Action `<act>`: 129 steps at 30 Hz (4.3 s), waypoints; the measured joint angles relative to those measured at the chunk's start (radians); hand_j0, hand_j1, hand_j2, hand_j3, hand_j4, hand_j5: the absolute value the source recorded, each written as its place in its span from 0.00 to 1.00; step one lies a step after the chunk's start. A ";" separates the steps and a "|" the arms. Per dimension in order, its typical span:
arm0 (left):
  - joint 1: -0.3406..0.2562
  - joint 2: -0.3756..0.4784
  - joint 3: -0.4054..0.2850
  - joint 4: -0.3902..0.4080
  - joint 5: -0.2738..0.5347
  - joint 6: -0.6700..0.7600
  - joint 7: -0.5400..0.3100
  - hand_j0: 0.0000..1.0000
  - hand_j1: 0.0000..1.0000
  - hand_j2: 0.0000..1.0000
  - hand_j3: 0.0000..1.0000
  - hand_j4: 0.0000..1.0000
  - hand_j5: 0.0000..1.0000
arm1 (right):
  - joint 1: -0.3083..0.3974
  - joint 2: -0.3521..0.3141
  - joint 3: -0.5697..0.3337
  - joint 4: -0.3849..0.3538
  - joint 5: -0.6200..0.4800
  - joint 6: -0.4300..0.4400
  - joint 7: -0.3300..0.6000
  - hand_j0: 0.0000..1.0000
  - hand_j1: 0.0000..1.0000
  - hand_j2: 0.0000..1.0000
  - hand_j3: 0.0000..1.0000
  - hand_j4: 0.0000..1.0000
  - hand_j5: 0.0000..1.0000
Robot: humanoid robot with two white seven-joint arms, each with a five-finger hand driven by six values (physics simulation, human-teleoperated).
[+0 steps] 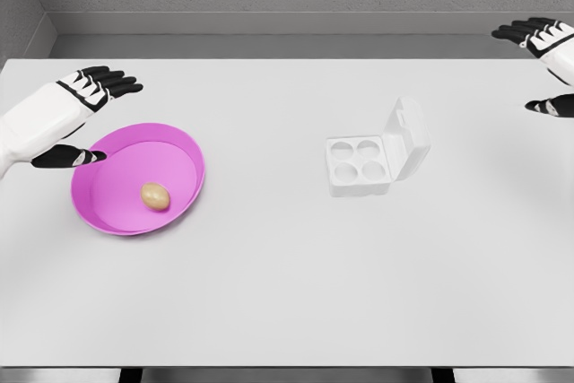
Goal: Pack egg into the box and close the box lid
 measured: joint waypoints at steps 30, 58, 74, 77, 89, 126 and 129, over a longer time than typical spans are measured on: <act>-0.272 0.153 -0.331 0.077 0.294 0.000 -0.289 0.97 0.97 0.97 0.97 0.97 0.97 | -0.153 0.147 0.125 0.263 0.068 -0.002 0.391 1.00 1.00 1.00 1.00 1.00 1.00; -0.299 0.196 -0.552 0.197 0.353 0.114 -0.292 0.83 0.83 0.83 0.83 0.83 0.83 | -0.164 0.150 0.131 0.288 0.070 -0.002 0.402 1.00 1.00 1.00 1.00 1.00 1.00; -0.302 0.161 -0.571 0.194 0.300 0.163 -0.292 0.82 0.82 0.82 0.82 0.82 0.82 | -0.163 0.150 0.130 0.280 0.070 -0.002 0.402 1.00 1.00 1.00 1.00 1.00 1.00; -0.299 0.149 -0.572 0.195 0.283 0.186 -0.292 0.82 0.82 0.82 0.82 0.82 0.82 | -0.163 0.149 0.130 0.280 0.071 -0.002 0.402 1.00 1.00 1.00 1.00 1.00 1.00; -0.299 0.134 -0.578 0.198 0.234 0.222 -0.292 0.81 0.81 0.81 0.81 0.81 0.81 | -0.161 0.147 0.130 0.279 0.071 -0.002 0.402 1.00 1.00 1.00 1.00 1.00 1.00; -0.304 0.112 -0.574 0.192 0.199 0.222 -0.292 0.42 0.42 0.42 0.42 0.42 0.42 | -0.160 0.143 0.128 0.278 0.068 -0.002 0.402 1.00 1.00 1.00 1.00 1.00 1.00; -0.310 0.113 -0.568 0.190 0.199 0.221 -0.291 0.42 0.42 0.42 0.42 0.42 0.42 | -0.161 0.143 0.128 0.277 0.068 -0.002 0.402 1.00 1.00 1.00 1.00 1.00 1.00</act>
